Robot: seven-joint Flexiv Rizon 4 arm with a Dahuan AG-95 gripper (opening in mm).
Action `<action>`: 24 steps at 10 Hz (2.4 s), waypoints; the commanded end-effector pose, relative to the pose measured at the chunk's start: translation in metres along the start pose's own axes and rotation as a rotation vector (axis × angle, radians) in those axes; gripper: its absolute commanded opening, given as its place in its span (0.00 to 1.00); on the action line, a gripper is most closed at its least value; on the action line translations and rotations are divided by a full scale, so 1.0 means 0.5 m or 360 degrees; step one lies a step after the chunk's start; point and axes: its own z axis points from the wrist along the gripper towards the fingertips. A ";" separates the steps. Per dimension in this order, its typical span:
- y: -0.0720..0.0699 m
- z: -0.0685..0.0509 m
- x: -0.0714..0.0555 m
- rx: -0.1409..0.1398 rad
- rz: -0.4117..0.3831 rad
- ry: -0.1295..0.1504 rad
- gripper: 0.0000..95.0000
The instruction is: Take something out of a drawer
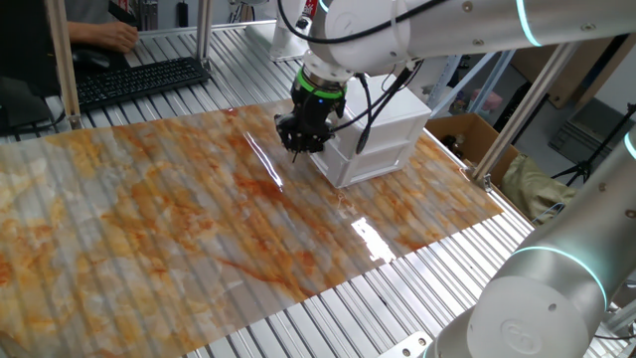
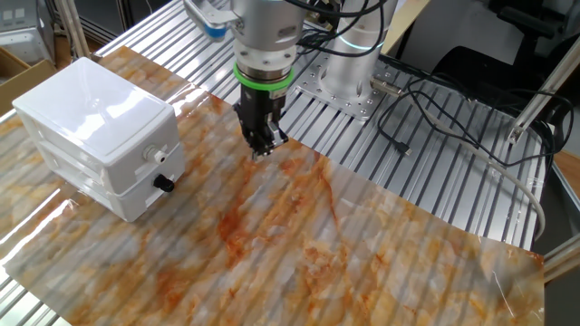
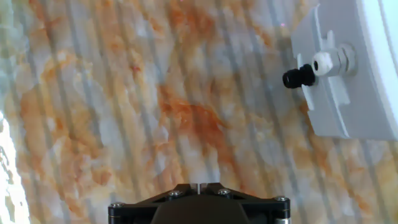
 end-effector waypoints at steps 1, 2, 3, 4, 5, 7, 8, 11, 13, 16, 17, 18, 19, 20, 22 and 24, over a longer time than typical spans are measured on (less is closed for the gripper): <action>-0.003 -0.002 -0.014 0.0006 0.0386 0.0005 0.00; -0.008 -0.001 -0.021 0.0015 0.0488 0.0016 0.00; -0.011 0.000 -0.027 0.0023 0.0543 0.0024 0.00; -0.014 0.001 -0.032 0.0031 0.0595 0.0031 0.00; -0.022 0.005 -0.042 0.0036 0.0701 0.0035 0.00; -0.036 0.013 -0.056 0.0045 0.0856 0.0034 0.00; -0.043 0.016 -0.064 0.0049 0.0948 0.0028 0.00; -0.064 0.022 -0.093 0.0054 0.1132 0.0017 0.00; -0.072 0.025 -0.115 0.0104 0.1241 0.0044 0.00; -0.077 0.032 -0.148 0.0134 0.1363 0.0056 0.00; -0.076 0.035 -0.158 0.0145 0.1379 0.0044 0.20; -0.076 0.037 -0.167 0.0152 0.1416 0.0037 0.40; -0.076 0.039 -0.174 0.0157 0.1440 0.0030 0.40; -0.076 0.040 -0.180 0.0164 0.1486 0.0017 0.60; -0.083 0.044 -0.193 0.0163 0.1582 0.0005 0.60; -0.095 0.046 -0.205 0.0166 0.1669 0.0007 0.60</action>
